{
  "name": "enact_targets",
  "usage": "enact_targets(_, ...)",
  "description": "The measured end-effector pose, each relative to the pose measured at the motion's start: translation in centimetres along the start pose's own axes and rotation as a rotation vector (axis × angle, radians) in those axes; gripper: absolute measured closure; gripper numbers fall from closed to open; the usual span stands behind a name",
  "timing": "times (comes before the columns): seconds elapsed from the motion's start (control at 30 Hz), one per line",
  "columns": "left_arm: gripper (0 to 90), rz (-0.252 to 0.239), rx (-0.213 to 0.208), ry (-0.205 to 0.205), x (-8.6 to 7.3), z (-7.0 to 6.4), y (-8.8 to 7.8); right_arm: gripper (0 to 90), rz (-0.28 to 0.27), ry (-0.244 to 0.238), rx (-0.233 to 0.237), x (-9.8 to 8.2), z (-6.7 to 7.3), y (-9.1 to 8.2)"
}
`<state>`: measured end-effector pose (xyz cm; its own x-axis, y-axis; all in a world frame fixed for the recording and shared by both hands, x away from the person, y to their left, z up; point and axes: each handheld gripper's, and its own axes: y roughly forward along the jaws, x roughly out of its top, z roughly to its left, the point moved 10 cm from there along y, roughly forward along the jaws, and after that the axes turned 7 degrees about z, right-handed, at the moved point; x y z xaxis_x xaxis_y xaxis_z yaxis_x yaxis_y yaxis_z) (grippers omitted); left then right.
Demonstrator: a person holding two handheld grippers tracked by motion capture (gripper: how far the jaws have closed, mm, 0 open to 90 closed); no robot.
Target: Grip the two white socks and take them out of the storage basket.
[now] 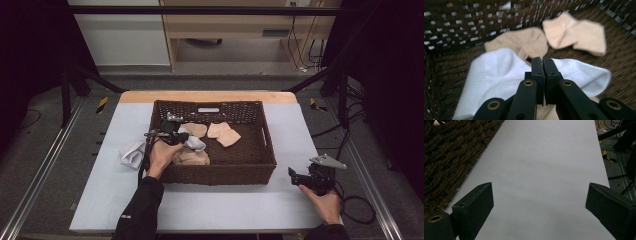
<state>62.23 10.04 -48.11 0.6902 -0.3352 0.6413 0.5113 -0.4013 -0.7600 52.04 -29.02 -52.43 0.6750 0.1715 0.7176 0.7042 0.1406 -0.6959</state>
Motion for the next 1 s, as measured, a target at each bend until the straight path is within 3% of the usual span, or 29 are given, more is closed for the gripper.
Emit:
enact_targets(0.07, 87.8, -0.060, -0.014, -0.006, 0.7, -0.1, -0.8, 8.0, 0.001, 0.000, 0.000, 0.0, 0.0, 0.0)
enact_targets(0.1, 87.8, -0.060, -0.014, -0.006, 0.7, -0.1, -0.8, 8.0, 0.001, 0.000, 0.000, 0.0, 0.0, 0.0)
enact_targets(0.17, 87.9, -0.135, -0.030, -0.016, 1.6, -0.4, -1.7, 8.0, 0.001, 0.002, 0.001, 0.0, 0.0, 0.0)
enact_targets(0.2, 88.0, -0.135, -0.030, -0.016, 1.6, -0.4, -1.7, 8.0, 0.001, 0.002, 0.001, 0.0, 0.0, 0.0)
enact_targets(0.3, 87.9, -0.207, -0.042, -0.021, 2.6, -0.6, -2.9, 8.0, -0.002, 0.004, 0.000, 0.0, -0.1, 0.0)
enact_targets(0.47, 88.0, -0.343, -0.062, -0.021, 4.8, -1.2, -6.7, 8.1, -0.001, 0.001, -0.002, 0.0, 0.0, 0.0)
enact_targets(0.5, 88.0, -0.343, -0.062, -0.021, 4.8, -1.2, -6.7, 8.1, -0.001, 0.001, -0.002, 0.0, 0.0, 0.0)
enact_targets(0.77, 88.0, -0.499, -0.067, -0.010, 7.4, -1.6, -12.9, 8.1, -0.005, 0.002, -0.003, 0.1, -0.1, 0.0)
enact_targets(0.8, 88.0, -0.499, -0.067, -0.010, 7.4, -1.6, -12.9, 8.1, -0.005, 0.002, -0.003, 0.1, -0.1, 0.0)
enact_targets(1.0, 88.0, -0.575, -0.083, -0.007, 8.1, -1.7, -16.5, 8.1, -0.003, 0.002, -0.005, 0.1, -0.1, 0.0)
